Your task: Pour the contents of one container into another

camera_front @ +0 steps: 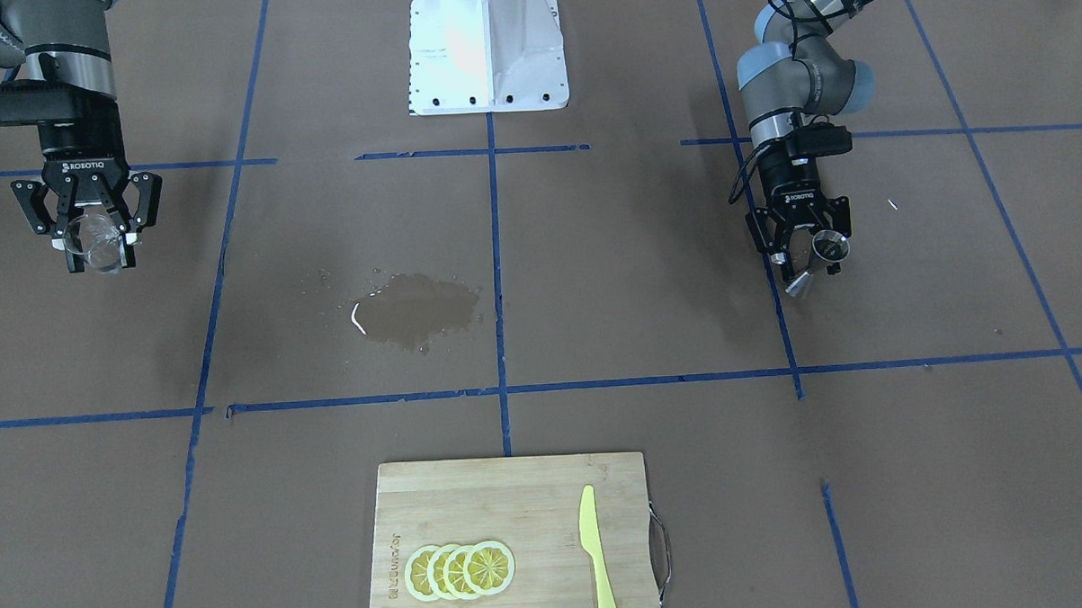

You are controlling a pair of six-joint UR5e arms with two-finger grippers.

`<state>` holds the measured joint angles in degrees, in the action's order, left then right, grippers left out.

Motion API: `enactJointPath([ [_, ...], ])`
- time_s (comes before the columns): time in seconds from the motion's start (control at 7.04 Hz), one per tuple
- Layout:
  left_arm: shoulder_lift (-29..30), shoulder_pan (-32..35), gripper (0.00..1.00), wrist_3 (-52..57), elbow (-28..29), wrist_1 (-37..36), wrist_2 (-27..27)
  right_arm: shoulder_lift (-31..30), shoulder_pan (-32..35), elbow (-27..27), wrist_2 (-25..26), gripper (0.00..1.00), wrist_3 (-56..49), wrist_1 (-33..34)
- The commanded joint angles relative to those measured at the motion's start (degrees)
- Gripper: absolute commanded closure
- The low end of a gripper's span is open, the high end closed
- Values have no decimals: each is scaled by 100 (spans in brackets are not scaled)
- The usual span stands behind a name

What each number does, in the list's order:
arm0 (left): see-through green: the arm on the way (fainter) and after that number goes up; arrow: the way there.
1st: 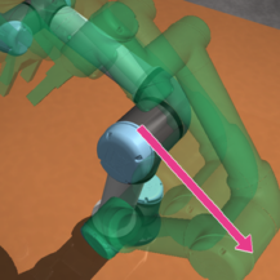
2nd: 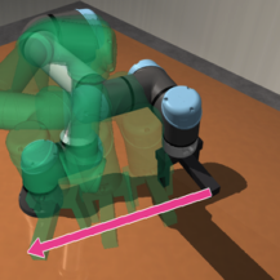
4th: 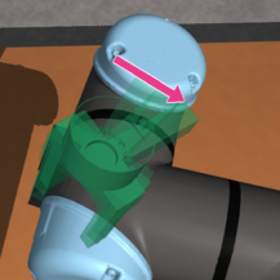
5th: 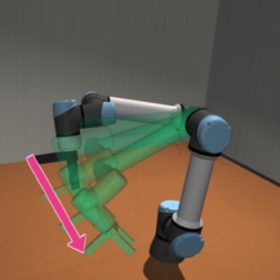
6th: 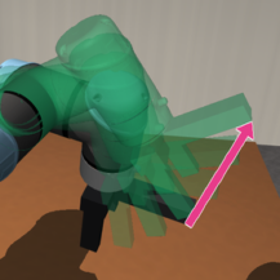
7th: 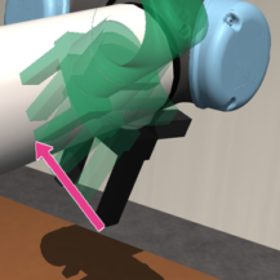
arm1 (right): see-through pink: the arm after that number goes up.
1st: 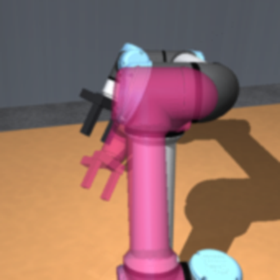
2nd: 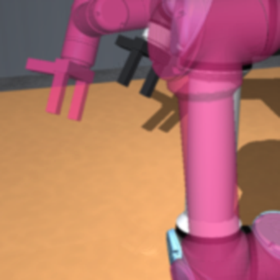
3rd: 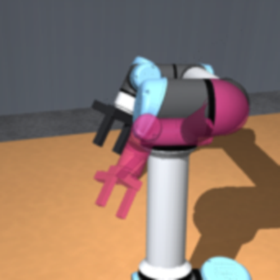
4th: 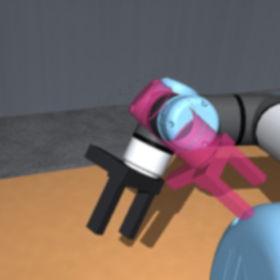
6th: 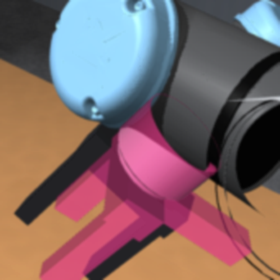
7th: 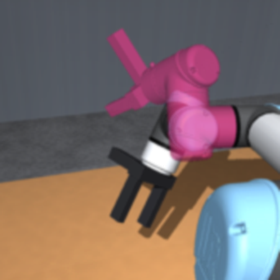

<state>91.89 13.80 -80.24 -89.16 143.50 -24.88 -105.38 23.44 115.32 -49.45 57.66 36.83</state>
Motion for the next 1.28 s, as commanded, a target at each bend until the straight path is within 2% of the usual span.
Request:
enactJointPath([
  [0.0,4,0,0,-10,4,20,-78,0,-15,-1,6,100,0,0],
  [0.43,-83,8,0,-10,-49,38,-428,0,-111,-1,49,100,9,0],
  [0.57,-223,0,0,-1,-206,38,-612,0,-120,-9,58,100,17,0],
  [0.85,-864,-149,0,-10,-812,46,-693,9,-155,-71,85,100,17,0],
  [1.14,-1050,-386,0,-10,-936,64,-693,61,-391,-377,443,100,253,-9],
])
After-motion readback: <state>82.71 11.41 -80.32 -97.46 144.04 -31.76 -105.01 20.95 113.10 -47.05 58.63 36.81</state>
